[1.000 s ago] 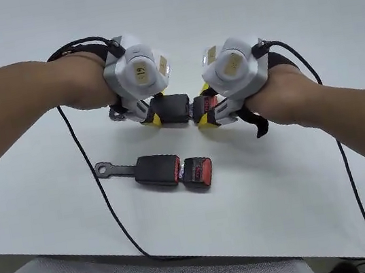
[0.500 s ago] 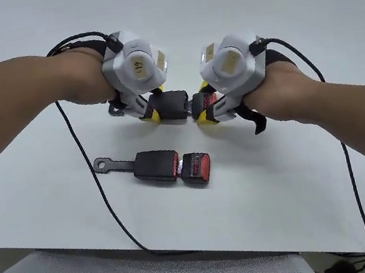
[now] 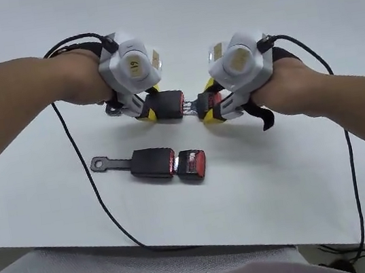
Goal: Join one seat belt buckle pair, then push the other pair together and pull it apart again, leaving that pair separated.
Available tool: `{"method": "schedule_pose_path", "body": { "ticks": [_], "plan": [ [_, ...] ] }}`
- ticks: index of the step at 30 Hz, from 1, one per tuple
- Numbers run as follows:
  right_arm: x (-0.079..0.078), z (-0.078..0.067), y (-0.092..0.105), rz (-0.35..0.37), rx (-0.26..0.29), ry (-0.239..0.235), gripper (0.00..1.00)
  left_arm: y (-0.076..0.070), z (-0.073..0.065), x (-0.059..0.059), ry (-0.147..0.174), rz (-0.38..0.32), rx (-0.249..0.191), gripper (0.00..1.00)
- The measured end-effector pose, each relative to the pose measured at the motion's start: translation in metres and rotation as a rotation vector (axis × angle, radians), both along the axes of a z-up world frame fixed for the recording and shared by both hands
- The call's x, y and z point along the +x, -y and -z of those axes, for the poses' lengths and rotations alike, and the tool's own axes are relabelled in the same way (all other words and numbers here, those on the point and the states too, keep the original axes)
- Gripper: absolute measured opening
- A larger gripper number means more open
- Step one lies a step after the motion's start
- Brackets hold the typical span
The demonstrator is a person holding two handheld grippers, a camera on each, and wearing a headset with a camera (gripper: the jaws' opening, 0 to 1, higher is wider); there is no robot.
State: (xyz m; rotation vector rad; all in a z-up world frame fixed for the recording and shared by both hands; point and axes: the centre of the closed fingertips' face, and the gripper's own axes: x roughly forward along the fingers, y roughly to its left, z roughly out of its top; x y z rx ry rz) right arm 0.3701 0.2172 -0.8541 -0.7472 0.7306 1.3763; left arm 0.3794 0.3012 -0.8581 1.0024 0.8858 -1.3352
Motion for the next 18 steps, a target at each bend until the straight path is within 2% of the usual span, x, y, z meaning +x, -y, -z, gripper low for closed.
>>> {"method": "schedule_pose_path", "body": {
  "ticks": [10,18],
  "plan": [
    [0.002,0.006,0.050,0.054,-0.031,-0.003,0.36,0.004,-0.001,-0.003,0.001,0.028,0.024,0.31],
    [-0.005,0.004,0.087,0.077,-0.066,-0.006,0.36,0.005,-0.001,-0.004,-0.005,0.033,0.036,0.31]
  ]
}}
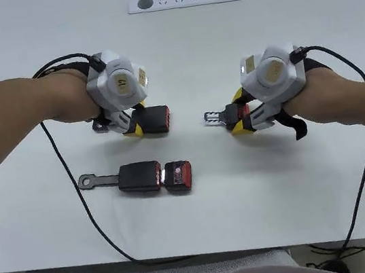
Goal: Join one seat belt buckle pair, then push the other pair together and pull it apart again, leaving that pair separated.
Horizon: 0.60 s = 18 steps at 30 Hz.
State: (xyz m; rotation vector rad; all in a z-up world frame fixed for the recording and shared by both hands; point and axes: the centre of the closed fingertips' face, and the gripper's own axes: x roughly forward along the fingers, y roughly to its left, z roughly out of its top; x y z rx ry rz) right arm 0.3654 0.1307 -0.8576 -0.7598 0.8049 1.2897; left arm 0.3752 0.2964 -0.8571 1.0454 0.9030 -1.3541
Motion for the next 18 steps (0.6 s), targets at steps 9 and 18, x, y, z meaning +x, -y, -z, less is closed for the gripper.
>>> {"method": "schedule_pose_path", "body": {
  "ticks": [9,18],
  "plan": [
    [-0.005,0.000,0.039,0.037,-0.044,-0.012,0.37,0.000,0.000,0.000,0.003,0.002,-0.002,0.31],
    [-0.004,0.000,0.045,0.040,-0.077,0.026,0.40,0.000,0.000,0.000,0.025,-0.012,0.023,0.32]
  ]
}}
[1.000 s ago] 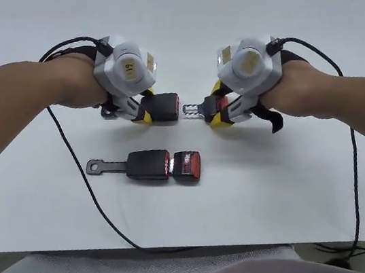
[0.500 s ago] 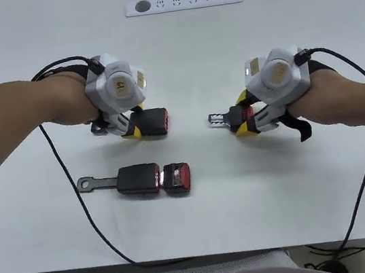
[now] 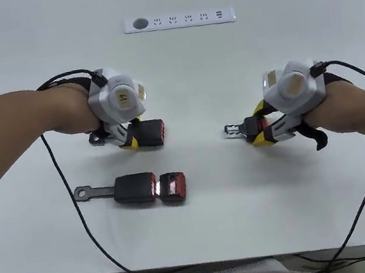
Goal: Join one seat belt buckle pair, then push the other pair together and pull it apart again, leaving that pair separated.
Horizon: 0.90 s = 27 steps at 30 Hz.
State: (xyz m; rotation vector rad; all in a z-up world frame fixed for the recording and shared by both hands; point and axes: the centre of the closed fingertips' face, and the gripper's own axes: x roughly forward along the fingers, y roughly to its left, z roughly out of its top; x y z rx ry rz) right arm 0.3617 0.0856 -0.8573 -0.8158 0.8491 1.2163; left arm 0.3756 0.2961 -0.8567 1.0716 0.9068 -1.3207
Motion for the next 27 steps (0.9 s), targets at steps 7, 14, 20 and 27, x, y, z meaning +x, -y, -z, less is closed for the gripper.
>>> {"method": "schedule_pose_path", "body": {
  "ticks": [7,14,20,27],
  "plan": [
    [-0.001,-0.005,0.004,0.021,-0.015,0.081,0.48,-0.003,-0.004,0.003,0.074,-0.067,0.000,0.33],
    [-0.020,-0.033,0.008,0.076,0.073,0.103,0.51,-0.036,-0.026,0.001,0.171,-0.174,-0.012,0.38],
    [-0.042,-0.054,0.006,0.133,0.181,0.134,0.59,-0.055,-0.058,-0.029,0.196,-0.289,-0.140,0.43],
    [-0.069,-0.062,0.009,0.208,0.252,0.137,0.73,-0.072,-0.074,-0.081,0.184,-0.410,-0.253,0.62]
  ]
}}
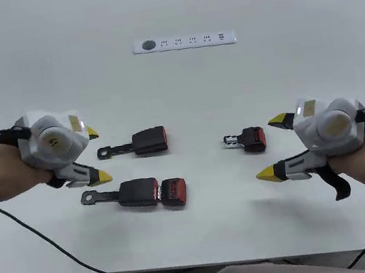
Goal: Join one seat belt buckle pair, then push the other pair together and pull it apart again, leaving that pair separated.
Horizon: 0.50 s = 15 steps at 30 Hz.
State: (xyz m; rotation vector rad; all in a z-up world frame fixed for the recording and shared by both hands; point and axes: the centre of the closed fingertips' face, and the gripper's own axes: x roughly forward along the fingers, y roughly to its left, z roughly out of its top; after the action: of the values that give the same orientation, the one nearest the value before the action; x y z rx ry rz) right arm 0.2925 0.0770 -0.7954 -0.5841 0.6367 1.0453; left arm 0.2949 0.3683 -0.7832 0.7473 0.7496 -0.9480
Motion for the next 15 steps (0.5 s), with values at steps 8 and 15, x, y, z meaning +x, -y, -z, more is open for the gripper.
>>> {"method": "schedule_pose_path", "body": {
  "ticks": [8,15],
  "plan": [
    [-0.027,0.002,0.006,0.065,0.061,-0.030,0.78,-0.031,-0.004,-0.039,-0.005,-0.155,-0.074,0.79],
    [-0.042,0.006,0.014,0.098,0.080,-0.060,0.88,-0.045,-0.006,-0.051,-0.012,-0.219,-0.110,0.86]
  ]
}}
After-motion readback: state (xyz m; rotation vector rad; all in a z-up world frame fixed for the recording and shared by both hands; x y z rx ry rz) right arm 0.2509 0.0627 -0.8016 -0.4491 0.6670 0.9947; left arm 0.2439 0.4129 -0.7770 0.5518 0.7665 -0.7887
